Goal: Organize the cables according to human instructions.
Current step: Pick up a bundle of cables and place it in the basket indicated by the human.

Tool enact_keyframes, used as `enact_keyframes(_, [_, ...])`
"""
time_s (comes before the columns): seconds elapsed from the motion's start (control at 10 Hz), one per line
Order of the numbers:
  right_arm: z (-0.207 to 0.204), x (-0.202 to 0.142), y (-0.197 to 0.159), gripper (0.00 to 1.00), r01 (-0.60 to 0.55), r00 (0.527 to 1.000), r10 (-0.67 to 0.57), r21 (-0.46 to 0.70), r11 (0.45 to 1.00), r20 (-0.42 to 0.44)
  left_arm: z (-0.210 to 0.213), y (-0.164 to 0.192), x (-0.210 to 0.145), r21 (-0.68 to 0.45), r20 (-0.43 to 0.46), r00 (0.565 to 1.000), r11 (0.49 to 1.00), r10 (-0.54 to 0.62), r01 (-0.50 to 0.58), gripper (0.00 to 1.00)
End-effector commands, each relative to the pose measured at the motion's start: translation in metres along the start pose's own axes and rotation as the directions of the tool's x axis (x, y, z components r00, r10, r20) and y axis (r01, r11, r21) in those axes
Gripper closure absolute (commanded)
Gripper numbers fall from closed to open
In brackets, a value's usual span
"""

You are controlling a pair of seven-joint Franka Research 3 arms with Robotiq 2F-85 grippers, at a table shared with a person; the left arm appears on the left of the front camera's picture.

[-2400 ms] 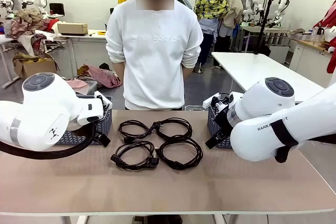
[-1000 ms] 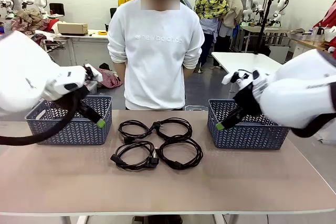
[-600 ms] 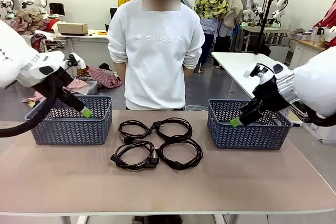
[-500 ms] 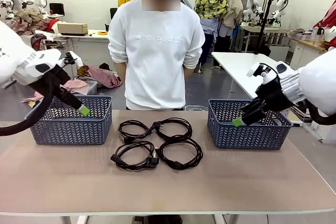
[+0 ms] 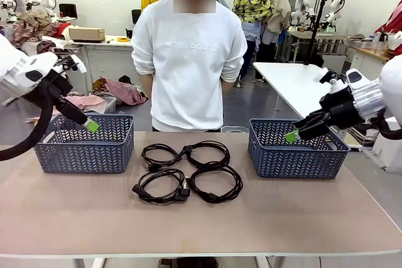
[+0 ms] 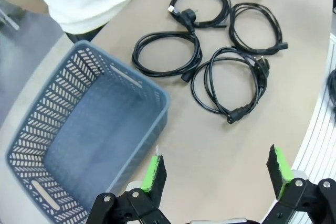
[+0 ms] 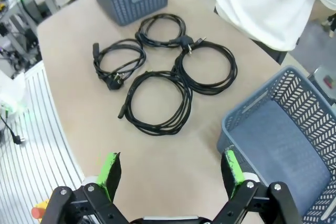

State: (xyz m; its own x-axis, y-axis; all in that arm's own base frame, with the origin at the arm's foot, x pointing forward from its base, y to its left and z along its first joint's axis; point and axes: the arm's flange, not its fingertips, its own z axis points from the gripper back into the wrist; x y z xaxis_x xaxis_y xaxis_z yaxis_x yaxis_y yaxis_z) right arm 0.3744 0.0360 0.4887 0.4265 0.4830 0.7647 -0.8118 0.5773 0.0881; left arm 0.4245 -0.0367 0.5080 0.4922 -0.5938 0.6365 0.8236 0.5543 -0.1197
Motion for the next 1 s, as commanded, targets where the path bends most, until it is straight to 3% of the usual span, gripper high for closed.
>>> enact_keyframes(0.0, [0.0025, 0.0013, -0.0131, 0.00, 0.000, 0.998, -0.003, 0.050, 0.999, 0.062, -0.0024, 0.0040, -0.0008, -0.018, 0.036, 0.999, 0.999, -0.028, 0.028, 0.00])
enact_keyframes(0.3, [0.0050, -0.0012, -0.0156, 0.00, 0.016, 0.998, -0.018, 0.029, 0.999, 0.067, -0.0053, 0.0036, 0.0073, 0.037, 0.044, 0.999, 0.999, -0.003, 0.002, 0.00])
enact_keyframes(0.9, [0.0082, 0.0030, -0.0072, 0.00, 0.033, 0.998, -0.034, 0.030, 0.999, 0.058, -0.0014, -0.0004, 0.0014, -0.003, 0.025, 1.000, 1.000, -0.006, 0.006, 0.00])
